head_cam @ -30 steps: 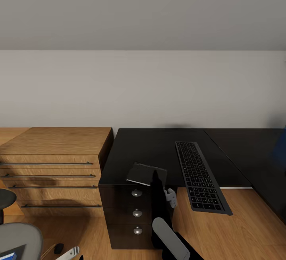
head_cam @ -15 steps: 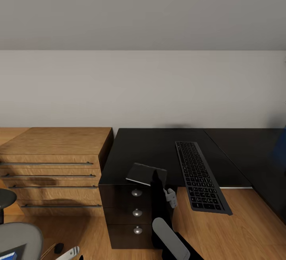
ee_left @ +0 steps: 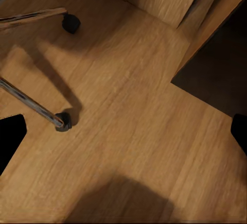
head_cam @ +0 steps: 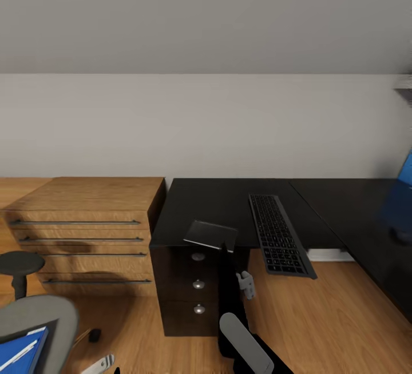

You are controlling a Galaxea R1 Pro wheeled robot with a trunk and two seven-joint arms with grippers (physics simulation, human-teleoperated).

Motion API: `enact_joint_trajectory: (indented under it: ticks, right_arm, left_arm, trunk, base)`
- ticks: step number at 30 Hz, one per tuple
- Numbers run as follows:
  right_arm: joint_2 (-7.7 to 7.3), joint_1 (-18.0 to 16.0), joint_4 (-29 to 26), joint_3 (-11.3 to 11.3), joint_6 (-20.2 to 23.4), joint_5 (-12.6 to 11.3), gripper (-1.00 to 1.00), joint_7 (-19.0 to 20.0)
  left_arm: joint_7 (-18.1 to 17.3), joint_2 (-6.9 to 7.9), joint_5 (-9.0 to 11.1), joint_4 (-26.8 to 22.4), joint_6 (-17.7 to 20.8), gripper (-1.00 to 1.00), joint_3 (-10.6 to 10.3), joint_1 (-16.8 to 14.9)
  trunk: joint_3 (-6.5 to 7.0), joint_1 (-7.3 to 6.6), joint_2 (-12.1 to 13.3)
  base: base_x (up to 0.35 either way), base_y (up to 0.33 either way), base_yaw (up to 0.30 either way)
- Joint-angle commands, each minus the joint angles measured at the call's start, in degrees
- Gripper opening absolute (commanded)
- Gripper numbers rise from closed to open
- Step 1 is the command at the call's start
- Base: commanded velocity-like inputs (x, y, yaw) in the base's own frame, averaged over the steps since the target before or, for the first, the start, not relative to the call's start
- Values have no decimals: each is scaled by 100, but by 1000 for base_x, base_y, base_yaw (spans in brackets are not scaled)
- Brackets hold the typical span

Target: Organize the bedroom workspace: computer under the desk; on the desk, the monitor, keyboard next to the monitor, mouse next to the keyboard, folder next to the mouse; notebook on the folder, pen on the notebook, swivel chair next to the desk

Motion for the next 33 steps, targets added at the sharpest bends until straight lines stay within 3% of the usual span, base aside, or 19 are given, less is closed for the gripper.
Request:
enact_joint_trajectory:
  ticks: [1,12,22,23,24,29,33]
  right_arm:
    - [-2,-7,-5,13,-28,6,100,-37]
    - [-17,-8,55,19,-28,7,100,-23]
    - [3,-8,939,114,-8,83,100,-4]
    - [-4,-8,1107,200,-4,150,100,-5]
    - [-13,-10,1935,624,-23,466,100,-9]
    - [-10,-10,3140,870,-45,830,100,-11]
    - [-10,-12,4176,921,-53,1135,100,-17]
  left_arm:
    - [43,7,35,-14,15,100,-14,0]
    - [43,8,30,-13,15,100,-10,0]
    - [39,8,30,-11,15,100,-6,0]
    - [37,8,28,-13,15,100,-6,0]
    - [39,8,27,-14,15,100,-6,0]
    - [44,3,26,-15,15,100,-13,0]
    - [64,-15,31,-9,15,100,-25,0]
  trunk:
    - [-4,-3,-3]
    - [-4,-3,-3]
    - [13,-25,37]
    - [31,-47,77]
    - [49,-69,117]
    - [139,-179,318]
    - [211,-267,478]
  base:
    - [-270,0,0]
    - [-279,-4,0]
    - [-187,-51,0]
    - [-33,-11,0]
    - [-9,-3,0]
    - [-4,-1,0]
    - [0,0,0]
